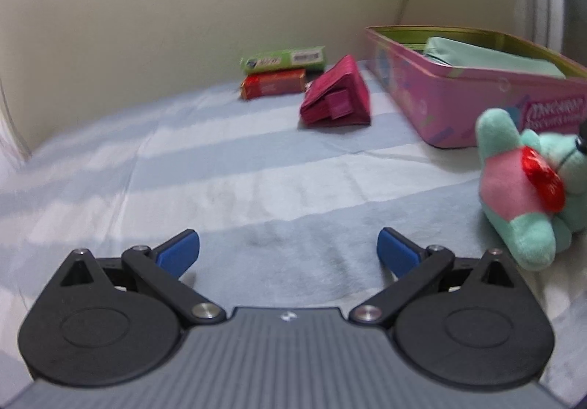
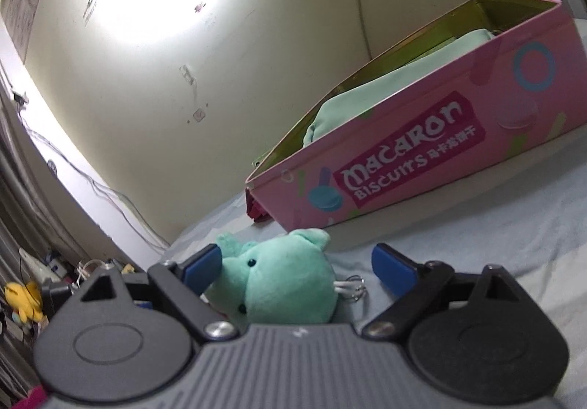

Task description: Organize objects

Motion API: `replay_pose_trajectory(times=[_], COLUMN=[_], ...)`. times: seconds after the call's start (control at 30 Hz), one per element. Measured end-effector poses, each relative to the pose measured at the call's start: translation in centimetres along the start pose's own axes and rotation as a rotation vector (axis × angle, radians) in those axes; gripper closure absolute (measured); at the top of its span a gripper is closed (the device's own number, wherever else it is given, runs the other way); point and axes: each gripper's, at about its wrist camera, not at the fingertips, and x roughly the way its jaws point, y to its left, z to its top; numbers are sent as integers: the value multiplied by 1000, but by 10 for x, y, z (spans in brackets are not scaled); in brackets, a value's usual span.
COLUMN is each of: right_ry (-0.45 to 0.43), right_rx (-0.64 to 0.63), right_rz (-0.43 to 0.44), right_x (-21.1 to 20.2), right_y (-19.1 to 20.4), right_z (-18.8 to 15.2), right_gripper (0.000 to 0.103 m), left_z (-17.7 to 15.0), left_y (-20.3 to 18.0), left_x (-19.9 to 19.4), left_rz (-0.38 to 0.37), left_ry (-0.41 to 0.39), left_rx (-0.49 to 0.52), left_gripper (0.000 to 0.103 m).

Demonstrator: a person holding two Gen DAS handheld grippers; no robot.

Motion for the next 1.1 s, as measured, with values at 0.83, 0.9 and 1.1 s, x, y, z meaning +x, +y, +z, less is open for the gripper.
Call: replay_pose_trajectory(times=[0.83, 0.9, 1.1], right_ry=[-116, -113, -126], right_rx=[23, 21, 31], right_rz=[-263, -260, -209], right_x=[-8, -10, -15], right_y=[3, 2, 0], right_z=[0, 0, -1], right_gripper=[8, 8, 7], left_z=[-17, -16, -14], left_y=[56, 56, 52], left_x=[-27, -26, -28], left_rz=[51, 52, 78], left_ry=[262, 265, 261], left_rx=[-170, -161, -129], left_gripper=[0, 0, 0])
